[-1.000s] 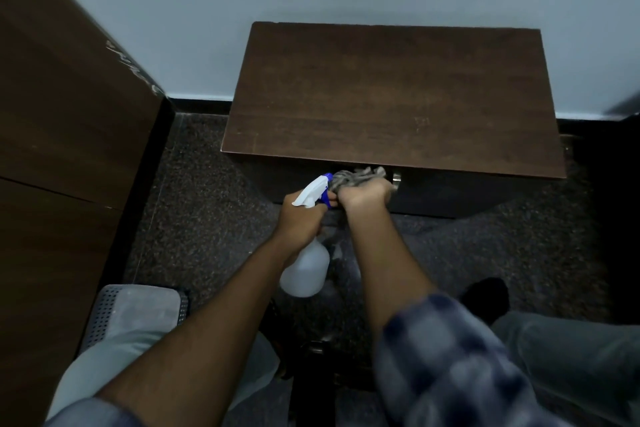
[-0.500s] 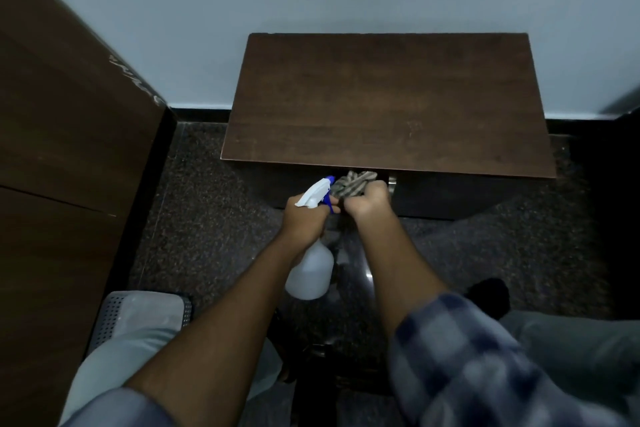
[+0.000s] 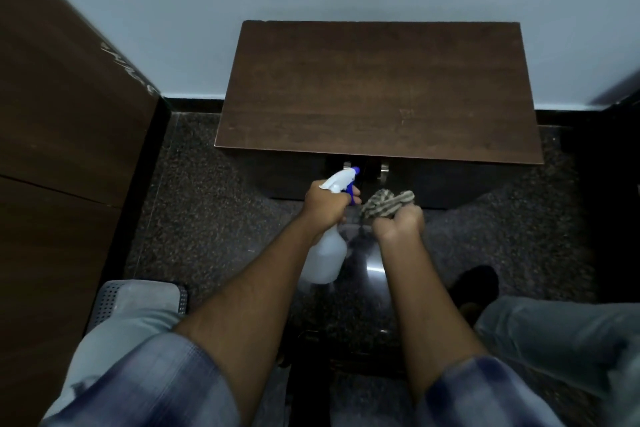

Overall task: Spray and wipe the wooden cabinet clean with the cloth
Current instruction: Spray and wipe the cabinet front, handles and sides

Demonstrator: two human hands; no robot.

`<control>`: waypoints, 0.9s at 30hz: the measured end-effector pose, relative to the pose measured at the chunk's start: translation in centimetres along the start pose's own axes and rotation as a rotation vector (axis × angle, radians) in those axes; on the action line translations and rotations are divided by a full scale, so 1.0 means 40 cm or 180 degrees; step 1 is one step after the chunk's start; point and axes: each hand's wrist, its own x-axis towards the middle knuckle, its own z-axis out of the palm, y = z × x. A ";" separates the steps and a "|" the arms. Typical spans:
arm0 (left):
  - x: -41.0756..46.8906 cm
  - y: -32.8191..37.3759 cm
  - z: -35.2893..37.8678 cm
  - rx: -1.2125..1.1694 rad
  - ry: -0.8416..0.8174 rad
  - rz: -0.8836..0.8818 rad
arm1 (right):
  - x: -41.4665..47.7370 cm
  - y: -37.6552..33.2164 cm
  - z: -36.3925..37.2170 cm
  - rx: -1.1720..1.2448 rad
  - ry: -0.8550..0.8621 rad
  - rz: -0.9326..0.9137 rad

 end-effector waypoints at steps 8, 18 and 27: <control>-0.033 -0.055 0.043 0.0083 -0.0156 -0.0057 | -0.010 -0.031 -0.017 -0.0381 -0.0165 -0.0038; -0.026 -0.069 -0.009 -0.0120 -0.0001 0.0065 | 0.024 -0.069 0.155 -0.0196 0.0054 -0.0220; -0.031 -0.067 0.015 -0.0229 -0.0003 0.0040 | 0.010 -0.062 0.143 -0.1130 0.0159 -0.0126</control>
